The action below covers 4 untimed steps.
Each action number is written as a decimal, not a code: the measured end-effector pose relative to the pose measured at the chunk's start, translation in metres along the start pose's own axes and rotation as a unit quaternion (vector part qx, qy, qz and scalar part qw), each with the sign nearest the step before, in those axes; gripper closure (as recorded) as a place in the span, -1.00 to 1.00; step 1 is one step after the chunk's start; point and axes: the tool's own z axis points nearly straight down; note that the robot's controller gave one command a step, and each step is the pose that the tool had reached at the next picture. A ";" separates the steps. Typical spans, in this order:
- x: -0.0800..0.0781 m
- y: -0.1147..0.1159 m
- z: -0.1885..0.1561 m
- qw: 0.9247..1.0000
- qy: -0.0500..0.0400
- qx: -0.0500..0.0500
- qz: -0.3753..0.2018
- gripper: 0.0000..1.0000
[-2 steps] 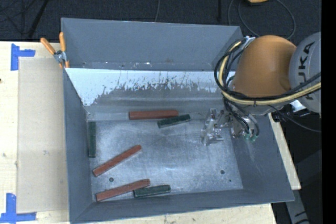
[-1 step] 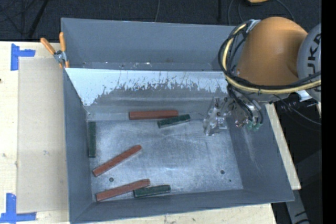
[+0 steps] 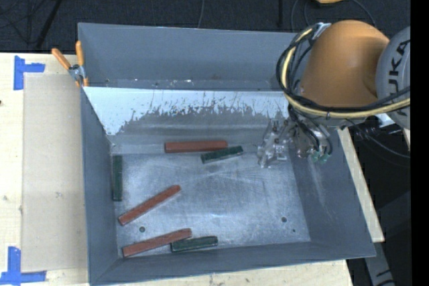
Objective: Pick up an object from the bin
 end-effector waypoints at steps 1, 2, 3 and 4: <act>0.006 0.000 0.073 1.000 0.007 0.000 0.009 1.00; -0.007 0.014 0.093 1.000 0.009 0.000 0.013 -1.00; -0.007 0.014 0.093 1.000 0.009 0.000 0.013 -1.00; -0.026 0.038 0.111 0.998 0.006 0.001 0.060 -1.00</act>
Offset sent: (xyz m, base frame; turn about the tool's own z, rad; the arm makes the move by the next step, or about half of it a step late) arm 0.0096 0.0131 -0.0927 0.0287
